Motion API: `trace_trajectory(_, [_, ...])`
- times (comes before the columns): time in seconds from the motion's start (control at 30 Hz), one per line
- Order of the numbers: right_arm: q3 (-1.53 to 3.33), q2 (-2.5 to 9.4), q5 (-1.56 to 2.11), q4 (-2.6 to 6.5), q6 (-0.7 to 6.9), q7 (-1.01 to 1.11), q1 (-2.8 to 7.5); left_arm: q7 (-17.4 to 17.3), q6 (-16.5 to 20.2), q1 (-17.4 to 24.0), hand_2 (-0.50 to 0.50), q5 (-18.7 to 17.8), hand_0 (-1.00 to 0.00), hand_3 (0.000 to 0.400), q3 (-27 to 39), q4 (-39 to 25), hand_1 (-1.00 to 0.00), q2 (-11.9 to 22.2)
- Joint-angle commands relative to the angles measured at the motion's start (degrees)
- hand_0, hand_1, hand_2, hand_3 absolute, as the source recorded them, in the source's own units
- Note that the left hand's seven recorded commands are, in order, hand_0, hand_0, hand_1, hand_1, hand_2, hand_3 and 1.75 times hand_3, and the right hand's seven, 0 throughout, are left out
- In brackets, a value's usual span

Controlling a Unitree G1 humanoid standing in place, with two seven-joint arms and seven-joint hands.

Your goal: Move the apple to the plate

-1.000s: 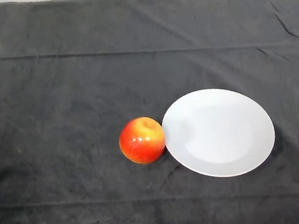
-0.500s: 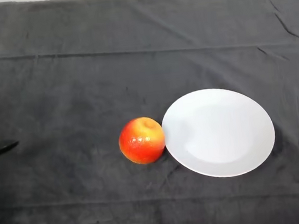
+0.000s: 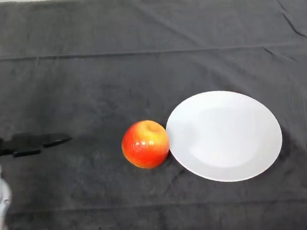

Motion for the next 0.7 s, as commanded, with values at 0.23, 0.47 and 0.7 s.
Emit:
trace_trajectory(0.23, [-0.81,-2.02,-0.96,0.53,-0.03,-0.16,-1.32,-1.36,1.68,4.02,0.0,1.62,0.0,0.0,-4.67,-3.56,0.0,-1.05])
trace_trajectory(0.47, [-0.88,-1.96,-0.96,0.36,-0.01,-0.29,-1.25,-2.04,3.44,3.59,0.0,1.77,0.0,0.0,-9.2,-4.06,0.0,-1.99])
trace_trajectory(0.7, [-0.94,-1.92,-0.97,0.23,0.02,-0.39,-1.2,-2.22,4.49,2.43,0.0,1.71,0.0,0.0,-14.01,-3.02,0.0,-2.89])
